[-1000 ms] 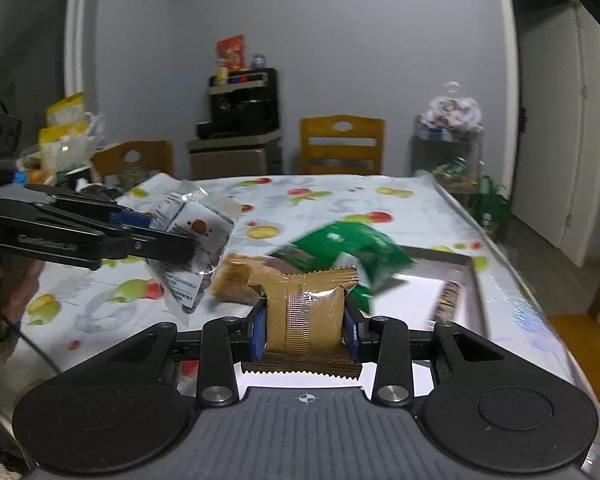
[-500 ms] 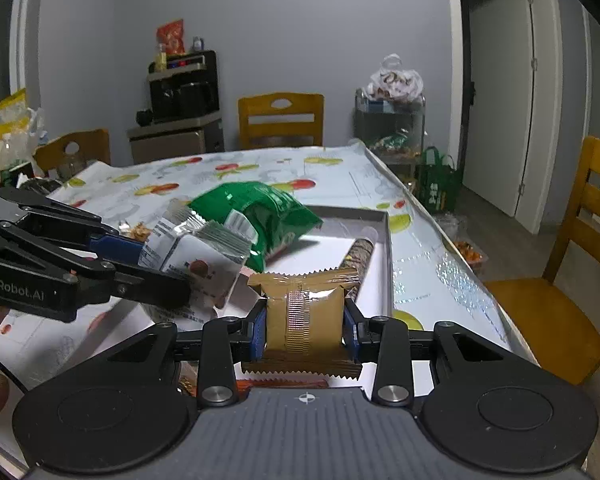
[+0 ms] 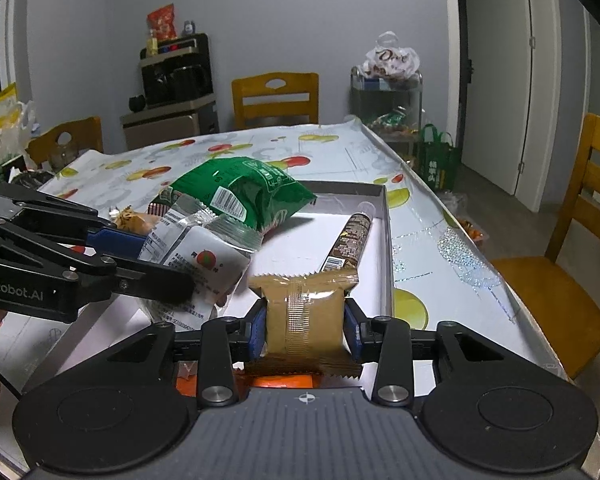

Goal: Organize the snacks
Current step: 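Carry the sachet and tan packet over the grey tray with both tools, then open the left tool to drop the sachet while the right tool releases the tan packet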

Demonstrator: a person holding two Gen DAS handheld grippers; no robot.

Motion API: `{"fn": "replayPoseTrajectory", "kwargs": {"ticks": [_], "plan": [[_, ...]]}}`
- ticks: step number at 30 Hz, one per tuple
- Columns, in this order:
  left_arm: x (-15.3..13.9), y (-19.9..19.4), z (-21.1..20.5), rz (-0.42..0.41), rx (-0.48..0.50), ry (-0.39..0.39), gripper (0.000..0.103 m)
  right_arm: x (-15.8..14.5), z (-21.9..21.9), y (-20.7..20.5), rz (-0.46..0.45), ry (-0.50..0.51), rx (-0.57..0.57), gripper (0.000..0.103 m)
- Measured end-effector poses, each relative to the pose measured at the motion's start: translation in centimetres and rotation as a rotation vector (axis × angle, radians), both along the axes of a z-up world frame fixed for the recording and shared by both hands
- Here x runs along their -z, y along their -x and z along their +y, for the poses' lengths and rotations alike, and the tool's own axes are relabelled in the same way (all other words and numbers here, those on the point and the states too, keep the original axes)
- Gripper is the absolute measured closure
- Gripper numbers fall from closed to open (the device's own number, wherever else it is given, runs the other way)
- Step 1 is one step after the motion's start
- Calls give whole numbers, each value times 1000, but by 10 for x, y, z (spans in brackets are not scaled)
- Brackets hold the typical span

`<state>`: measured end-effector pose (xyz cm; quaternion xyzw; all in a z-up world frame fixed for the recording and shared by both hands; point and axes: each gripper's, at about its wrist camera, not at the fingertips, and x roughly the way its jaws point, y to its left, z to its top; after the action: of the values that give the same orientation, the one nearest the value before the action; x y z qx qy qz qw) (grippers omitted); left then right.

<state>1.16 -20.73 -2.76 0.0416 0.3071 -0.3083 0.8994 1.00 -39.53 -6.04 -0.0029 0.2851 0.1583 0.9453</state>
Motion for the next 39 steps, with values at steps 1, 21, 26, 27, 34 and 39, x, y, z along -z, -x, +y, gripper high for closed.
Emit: {"fn": "replayPoseTrajectory", "kwargs": {"ticks": [1,21,26,27,34,39], "plan": [[0,0,0,1,-2,0,70,-1,0,0,-3,-1,0,55],[-14,18,18,-64,-11,16,18,-17,10,12,-43,-8,7,25],[-21,24,35,-82,-10,-4,18,-24,21,15,-49,-1,-1,20],[-24,26,41,-92,-9,-6,18,-26,24,15,-51,-1,-2,20],[-50,26,101,-166,-112,2,17,-42,42,21,-65,-29,-16,17],[-62,8,153,-173,-250,16,16,-50,62,21,-60,-38,-44,16]]}}
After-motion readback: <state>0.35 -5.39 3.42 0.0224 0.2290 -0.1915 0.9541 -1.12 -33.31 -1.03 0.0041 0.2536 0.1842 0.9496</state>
